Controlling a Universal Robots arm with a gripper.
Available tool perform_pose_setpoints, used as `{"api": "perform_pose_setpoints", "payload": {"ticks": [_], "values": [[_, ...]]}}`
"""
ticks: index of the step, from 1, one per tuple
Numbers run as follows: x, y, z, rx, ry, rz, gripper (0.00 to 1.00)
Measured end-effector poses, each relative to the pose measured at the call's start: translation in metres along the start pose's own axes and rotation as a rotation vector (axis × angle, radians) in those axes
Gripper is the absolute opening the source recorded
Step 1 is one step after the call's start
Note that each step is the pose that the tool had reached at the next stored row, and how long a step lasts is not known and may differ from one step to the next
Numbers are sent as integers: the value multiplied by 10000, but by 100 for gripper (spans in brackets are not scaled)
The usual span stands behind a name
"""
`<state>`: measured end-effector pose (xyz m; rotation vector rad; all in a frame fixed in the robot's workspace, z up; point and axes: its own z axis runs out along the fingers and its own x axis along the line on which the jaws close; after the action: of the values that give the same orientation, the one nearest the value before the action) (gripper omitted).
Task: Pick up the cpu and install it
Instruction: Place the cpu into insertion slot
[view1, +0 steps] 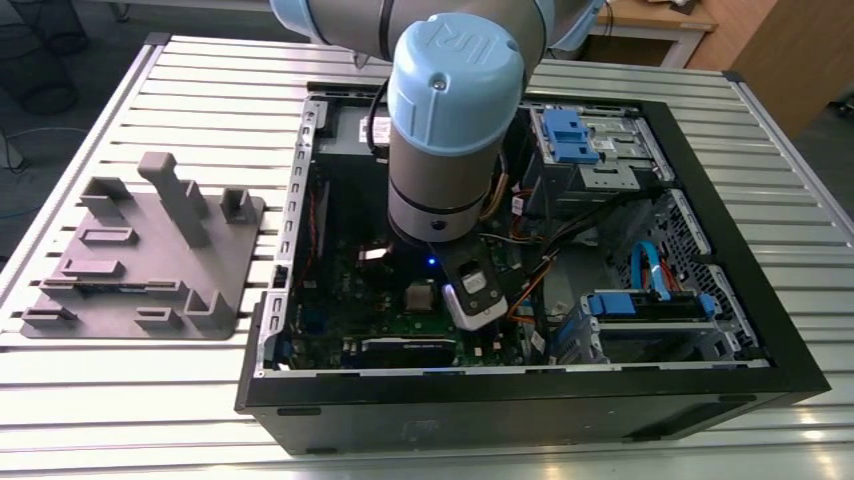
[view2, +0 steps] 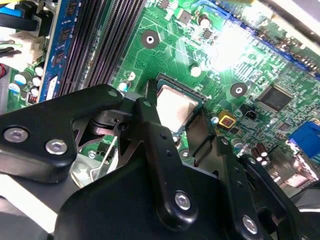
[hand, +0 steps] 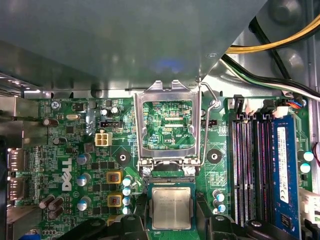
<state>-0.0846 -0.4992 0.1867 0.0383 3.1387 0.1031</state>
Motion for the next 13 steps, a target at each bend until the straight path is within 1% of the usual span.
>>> {"api": "perform_pose_setpoints", "payload": {"ticks": [2, 13], "values": [[11, 0, 1, -5, -3, -2, 47], [15, 0, 0, -6, 0, -1, 47]]}}
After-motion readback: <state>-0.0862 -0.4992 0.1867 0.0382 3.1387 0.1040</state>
